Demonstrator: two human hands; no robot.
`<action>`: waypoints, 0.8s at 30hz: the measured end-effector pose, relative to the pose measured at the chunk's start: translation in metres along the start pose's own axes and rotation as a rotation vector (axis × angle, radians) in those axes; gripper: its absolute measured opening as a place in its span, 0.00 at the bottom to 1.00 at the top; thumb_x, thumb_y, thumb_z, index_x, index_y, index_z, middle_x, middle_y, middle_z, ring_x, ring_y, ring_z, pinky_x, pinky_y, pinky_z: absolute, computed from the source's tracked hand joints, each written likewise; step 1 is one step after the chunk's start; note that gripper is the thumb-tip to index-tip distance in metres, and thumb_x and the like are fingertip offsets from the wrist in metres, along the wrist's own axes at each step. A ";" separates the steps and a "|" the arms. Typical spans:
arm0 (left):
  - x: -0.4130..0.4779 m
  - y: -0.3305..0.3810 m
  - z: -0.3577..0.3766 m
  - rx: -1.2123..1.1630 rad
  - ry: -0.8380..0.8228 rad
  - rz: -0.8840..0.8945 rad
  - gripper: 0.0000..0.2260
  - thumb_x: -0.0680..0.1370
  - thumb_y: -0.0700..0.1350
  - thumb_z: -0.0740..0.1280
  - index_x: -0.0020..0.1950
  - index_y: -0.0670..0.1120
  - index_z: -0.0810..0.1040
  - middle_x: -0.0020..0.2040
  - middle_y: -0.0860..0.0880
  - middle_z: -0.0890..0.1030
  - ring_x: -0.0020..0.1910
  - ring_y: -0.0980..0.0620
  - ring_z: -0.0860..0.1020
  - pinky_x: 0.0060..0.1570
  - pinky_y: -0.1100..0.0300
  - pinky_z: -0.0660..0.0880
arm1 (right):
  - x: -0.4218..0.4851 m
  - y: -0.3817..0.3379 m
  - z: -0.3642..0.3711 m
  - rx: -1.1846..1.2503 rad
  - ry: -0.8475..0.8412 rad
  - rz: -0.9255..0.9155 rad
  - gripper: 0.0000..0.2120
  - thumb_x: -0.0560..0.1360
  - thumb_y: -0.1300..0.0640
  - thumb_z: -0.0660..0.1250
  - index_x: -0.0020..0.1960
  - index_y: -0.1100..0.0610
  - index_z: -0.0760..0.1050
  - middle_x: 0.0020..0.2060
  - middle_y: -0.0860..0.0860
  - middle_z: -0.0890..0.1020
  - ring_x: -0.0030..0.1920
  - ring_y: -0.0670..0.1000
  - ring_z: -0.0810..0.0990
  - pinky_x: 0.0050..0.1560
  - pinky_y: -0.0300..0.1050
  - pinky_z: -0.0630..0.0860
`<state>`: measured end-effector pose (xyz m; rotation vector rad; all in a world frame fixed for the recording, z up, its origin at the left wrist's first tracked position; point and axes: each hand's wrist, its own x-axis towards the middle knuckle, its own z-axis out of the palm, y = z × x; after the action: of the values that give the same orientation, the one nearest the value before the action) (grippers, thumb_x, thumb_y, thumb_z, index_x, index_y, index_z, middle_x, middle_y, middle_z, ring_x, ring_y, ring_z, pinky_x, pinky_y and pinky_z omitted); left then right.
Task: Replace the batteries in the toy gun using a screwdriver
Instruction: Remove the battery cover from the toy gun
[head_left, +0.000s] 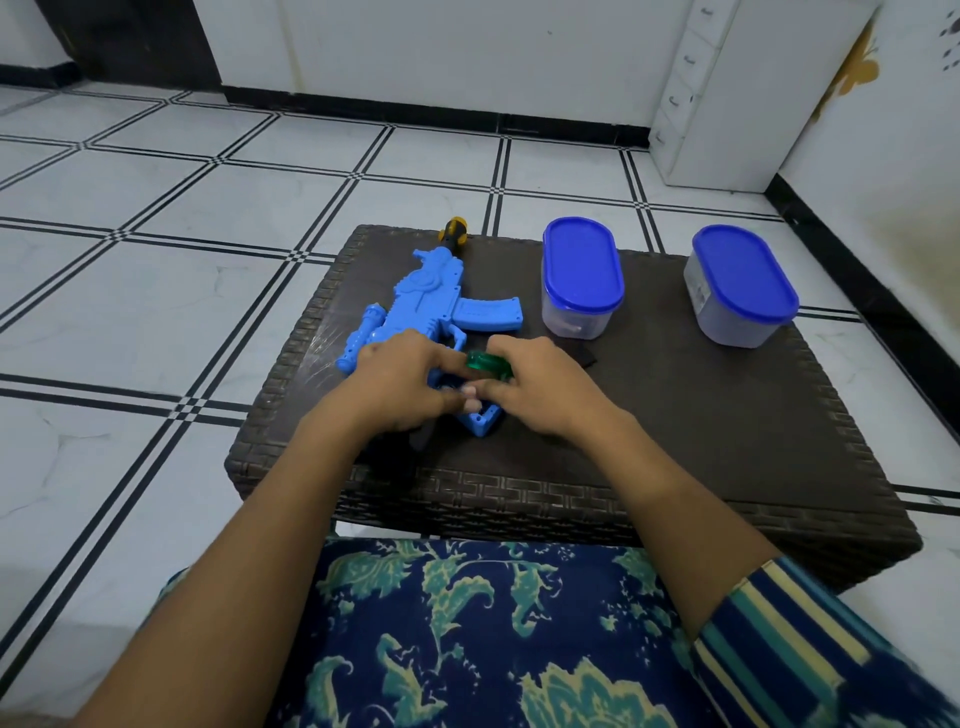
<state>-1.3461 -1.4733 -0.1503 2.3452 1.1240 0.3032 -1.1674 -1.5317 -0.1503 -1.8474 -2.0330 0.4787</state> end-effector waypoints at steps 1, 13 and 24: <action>0.000 0.001 0.001 0.013 0.029 0.002 0.13 0.70 0.61 0.70 0.54 0.66 0.80 0.41 0.57 0.80 0.45 0.55 0.74 0.53 0.50 0.69 | 0.001 0.000 0.002 0.001 0.005 0.011 0.14 0.76 0.46 0.68 0.40 0.49 0.66 0.34 0.45 0.73 0.37 0.51 0.73 0.35 0.48 0.67; -0.004 -0.001 -0.005 -0.028 -0.033 -0.012 0.31 0.59 0.72 0.63 0.59 0.62 0.79 0.59 0.60 0.80 0.64 0.54 0.74 0.67 0.44 0.65 | -0.001 0.015 -0.017 0.339 -0.134 0.079 0.20 0.62 0.48 0.82 0.41 0.56 0.75 0.34 0.48 0.77 0.29 0.41 0.71 0.35 0.40 0.70; -0.001 -0.001 -0.006 -0.040 -0.082 0.036 0.25 0.61 0.70 0.64 0.58 0.69 0.77 0.52 0.58 0.82 0.56 0.55 0.77 0.59 0.46 0.72 | -0.004 0.013 -0.007 0.142 0.015 0.015 0.18 0.70 0.42 0.74 0.36 0.50 0.67 0.32 0.46 0.76 0.32 0.47 0.71 0.37 0.53 0.72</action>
<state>-1.3496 -1.4711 -0.1456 2.3230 1.0295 0.2374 -1.1524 -1.5340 -0.1504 -1.7777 -1.9239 0.5955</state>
